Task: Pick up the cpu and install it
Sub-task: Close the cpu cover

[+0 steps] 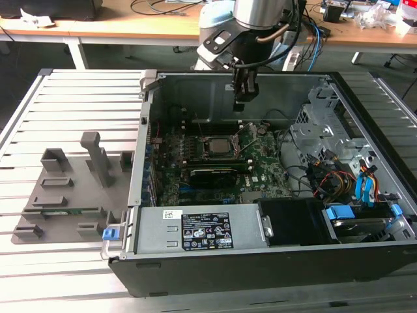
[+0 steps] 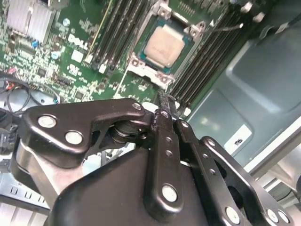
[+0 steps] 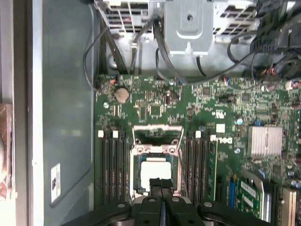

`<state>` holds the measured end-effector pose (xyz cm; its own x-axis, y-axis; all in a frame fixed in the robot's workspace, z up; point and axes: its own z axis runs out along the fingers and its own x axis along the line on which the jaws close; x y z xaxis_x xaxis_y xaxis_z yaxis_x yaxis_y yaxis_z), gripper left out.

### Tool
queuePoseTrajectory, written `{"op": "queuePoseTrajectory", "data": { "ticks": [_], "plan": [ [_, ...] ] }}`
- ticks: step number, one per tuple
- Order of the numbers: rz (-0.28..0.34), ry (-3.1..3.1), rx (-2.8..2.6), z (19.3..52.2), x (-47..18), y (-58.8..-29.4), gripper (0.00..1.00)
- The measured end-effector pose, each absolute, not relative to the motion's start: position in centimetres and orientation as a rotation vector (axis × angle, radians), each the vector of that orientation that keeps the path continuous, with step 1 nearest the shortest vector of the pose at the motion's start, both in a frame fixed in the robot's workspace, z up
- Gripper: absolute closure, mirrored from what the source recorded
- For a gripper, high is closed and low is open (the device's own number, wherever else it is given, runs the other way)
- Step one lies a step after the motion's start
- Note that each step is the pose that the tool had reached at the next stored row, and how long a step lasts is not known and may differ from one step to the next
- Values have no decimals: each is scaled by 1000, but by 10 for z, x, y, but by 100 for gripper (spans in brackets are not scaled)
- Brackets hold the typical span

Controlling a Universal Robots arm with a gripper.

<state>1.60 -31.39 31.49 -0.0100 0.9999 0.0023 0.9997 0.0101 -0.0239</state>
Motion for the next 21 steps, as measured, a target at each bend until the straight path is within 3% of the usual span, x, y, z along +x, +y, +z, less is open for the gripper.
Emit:
{"op": "queuePoseTrajectory", "data": {
  "ticks": [11,21],
  "plan": [
    [25,-2219,-2197,314,63,-314,89],
    [33,-2218,-2196,289,80,-314,89]
  ]
}}
